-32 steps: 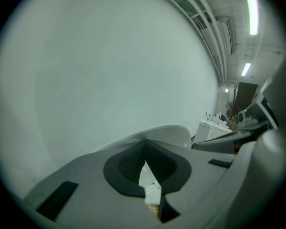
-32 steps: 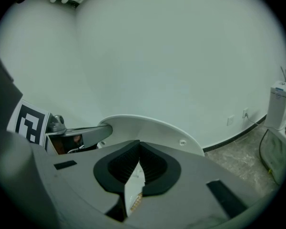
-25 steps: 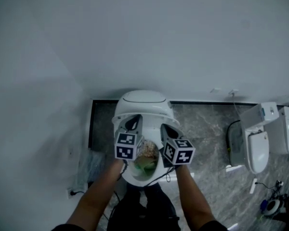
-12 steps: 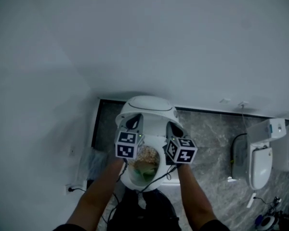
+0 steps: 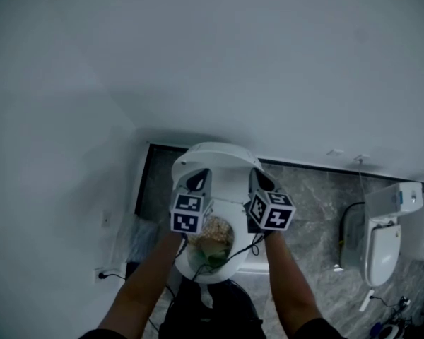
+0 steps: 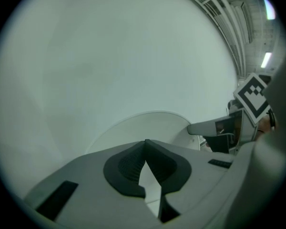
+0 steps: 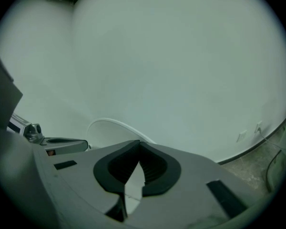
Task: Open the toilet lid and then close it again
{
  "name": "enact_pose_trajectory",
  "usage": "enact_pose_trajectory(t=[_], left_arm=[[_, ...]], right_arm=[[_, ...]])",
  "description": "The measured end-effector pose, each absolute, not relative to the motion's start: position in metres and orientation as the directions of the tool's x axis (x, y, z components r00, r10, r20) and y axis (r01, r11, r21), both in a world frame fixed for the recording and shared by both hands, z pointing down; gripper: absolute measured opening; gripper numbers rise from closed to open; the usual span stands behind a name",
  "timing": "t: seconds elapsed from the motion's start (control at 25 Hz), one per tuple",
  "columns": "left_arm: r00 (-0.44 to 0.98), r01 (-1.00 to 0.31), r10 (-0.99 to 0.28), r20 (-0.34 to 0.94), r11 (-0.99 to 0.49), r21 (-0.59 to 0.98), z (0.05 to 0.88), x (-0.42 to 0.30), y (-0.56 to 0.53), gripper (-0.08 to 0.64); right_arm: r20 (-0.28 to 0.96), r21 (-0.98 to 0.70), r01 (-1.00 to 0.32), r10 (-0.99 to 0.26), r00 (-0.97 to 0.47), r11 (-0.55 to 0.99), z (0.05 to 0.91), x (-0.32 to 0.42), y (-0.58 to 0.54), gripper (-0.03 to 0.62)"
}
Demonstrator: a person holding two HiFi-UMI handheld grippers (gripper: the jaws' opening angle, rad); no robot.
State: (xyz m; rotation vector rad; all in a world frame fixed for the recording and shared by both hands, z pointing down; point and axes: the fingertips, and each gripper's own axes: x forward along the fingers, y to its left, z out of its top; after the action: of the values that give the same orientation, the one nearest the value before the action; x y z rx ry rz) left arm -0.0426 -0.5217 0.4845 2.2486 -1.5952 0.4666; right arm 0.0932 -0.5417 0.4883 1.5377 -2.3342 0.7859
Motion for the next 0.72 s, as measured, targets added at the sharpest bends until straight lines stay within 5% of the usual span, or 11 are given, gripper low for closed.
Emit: enact_pose_trajectory(t=[0.72], left_arm=[[0.282,-0.959,-0.857,0.431,-0.268,0.093,0.459,-0.058,-0.486,0.008]], right_arm=[[0.444,-0.342,-0.861,-0.743,-0.500,0.376,0.475,0.074,-0.520,0.009]])
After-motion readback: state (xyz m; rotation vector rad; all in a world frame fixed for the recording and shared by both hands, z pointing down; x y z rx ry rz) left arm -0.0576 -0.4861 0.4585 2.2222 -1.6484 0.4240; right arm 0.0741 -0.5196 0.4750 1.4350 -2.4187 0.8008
